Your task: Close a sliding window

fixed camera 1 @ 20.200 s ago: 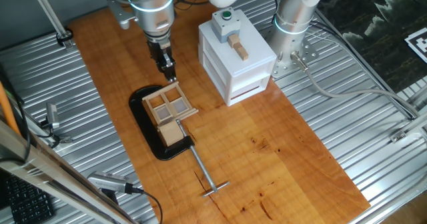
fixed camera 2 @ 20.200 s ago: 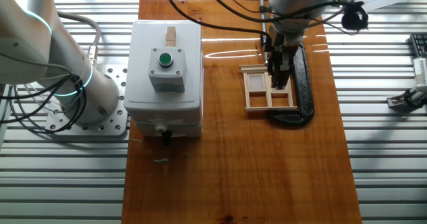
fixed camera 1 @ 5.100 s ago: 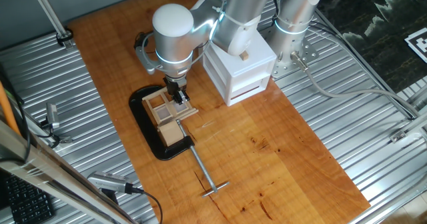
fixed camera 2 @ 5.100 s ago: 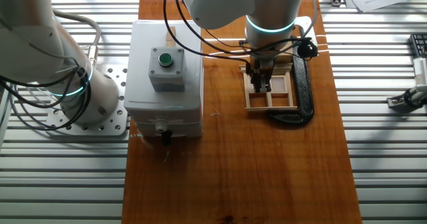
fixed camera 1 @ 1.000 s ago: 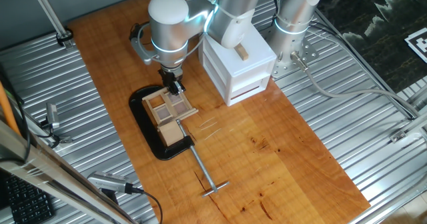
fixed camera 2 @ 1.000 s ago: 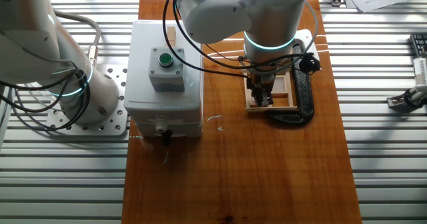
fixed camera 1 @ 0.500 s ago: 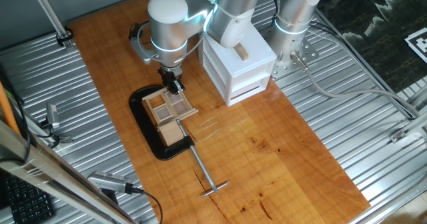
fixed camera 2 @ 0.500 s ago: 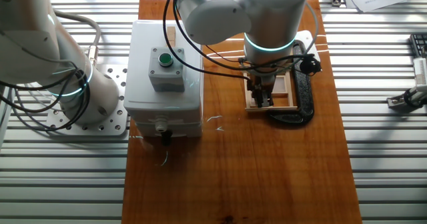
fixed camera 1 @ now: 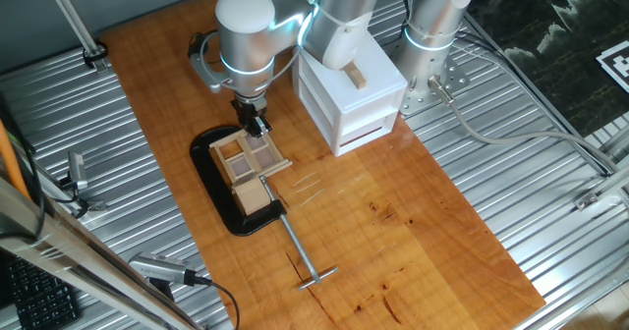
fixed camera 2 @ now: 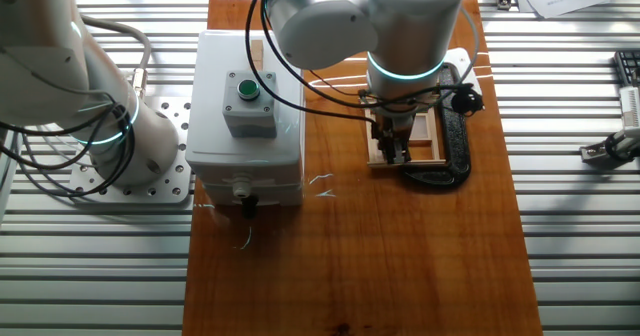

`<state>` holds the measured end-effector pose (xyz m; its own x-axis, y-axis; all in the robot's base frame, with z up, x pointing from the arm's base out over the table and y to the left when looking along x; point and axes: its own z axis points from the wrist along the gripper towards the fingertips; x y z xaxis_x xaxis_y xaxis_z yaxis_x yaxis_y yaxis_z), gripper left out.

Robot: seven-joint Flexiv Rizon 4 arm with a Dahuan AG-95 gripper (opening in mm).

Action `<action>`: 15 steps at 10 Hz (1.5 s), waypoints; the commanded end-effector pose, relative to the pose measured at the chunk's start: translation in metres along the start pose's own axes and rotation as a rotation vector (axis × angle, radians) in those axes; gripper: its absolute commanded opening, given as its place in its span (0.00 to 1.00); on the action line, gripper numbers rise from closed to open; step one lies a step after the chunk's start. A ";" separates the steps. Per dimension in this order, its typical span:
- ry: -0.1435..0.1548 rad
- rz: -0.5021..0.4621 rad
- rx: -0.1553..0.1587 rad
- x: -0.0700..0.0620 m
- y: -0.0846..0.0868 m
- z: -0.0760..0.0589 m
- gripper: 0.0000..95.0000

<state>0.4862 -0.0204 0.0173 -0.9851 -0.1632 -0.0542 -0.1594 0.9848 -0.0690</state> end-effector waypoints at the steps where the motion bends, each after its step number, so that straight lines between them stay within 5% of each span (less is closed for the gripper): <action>1: 0.000 0.001 0.003 0.002 -0.002 0.030 0.00; 15: -0.007 -0.007 0.031 0.001 -0.003 0.036 0.00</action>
<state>0.4866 -0.0202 0.0172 -0.9837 -0.1684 -0.0630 -0.1619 0.9820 -0.0976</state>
